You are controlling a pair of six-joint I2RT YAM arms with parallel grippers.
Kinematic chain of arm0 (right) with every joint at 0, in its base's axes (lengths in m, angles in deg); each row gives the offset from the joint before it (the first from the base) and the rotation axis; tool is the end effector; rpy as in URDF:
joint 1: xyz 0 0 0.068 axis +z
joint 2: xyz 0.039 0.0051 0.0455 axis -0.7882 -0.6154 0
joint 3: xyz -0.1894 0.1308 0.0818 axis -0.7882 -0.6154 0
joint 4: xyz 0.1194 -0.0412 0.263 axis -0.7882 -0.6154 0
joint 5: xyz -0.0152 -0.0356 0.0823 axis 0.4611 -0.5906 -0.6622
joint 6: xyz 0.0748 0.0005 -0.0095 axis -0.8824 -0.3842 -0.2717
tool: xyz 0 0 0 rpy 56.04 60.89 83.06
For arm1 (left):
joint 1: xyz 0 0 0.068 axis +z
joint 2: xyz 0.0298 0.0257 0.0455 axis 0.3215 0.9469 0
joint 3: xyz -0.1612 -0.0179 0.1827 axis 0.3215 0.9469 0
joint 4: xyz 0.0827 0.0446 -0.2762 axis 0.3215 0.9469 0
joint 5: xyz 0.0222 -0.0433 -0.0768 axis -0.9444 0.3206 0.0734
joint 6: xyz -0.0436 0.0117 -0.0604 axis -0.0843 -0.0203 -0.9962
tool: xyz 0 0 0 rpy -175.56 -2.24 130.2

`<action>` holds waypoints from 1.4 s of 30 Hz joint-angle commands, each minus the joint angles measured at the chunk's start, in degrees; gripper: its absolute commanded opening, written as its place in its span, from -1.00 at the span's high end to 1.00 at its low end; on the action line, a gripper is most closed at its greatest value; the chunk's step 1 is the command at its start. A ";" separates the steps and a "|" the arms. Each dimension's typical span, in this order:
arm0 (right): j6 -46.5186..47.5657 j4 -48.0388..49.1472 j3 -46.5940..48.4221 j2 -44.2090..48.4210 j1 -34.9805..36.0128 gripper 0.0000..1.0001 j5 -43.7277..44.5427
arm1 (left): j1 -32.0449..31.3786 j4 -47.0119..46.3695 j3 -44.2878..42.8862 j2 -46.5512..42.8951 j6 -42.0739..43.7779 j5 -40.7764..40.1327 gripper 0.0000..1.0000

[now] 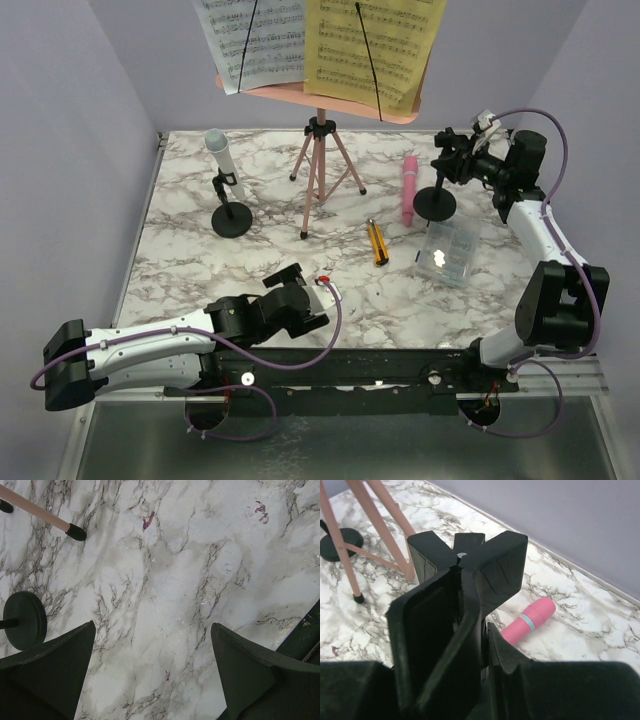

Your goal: Pack up the instrument practice props

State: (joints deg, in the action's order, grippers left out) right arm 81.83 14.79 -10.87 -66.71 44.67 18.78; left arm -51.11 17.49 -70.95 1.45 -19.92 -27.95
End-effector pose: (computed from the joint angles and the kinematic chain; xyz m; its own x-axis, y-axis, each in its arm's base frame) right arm 0.4023 -0.0029 0.2724 -0.1209 -0.1029 -0.9873 -0.6873 0.7263 0.0084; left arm 0.1138 -0.2312 0.1747 -0.0840 0.7363 -0.6714 0.7706 0.4752 0.4247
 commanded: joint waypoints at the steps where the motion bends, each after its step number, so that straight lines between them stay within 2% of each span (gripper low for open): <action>1: -1.59 6.21 1.09 -0.19 -0.35 0.99 4.46 | 0.15 0.43 -1.27 -0.35 -0.68 1.48 -0.98; 9: -1.89 9.83 0.18 -1.46 -0.37 0.99 8.99 | 0.16 0.50 -1.26 -0.02 -0.68 1.31 -0.97; 20: -2.29 12.22 3.97 -7.40 -0.30 0.99 12.66 | 0.15 0.50 -1.13 -0.10 -0.63 0.98 -0.97; 42: -4.28 14.84 13.79 -18.60 -0.31 0.99 13.26 | 0.12 0.47 -1.02 0.22 -0.59 0.93 -0.98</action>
State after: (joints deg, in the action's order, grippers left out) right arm 78.68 24.86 -0.95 -83.71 44.67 31.64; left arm -51.11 17.60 -70.95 1.51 -19.92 -27.54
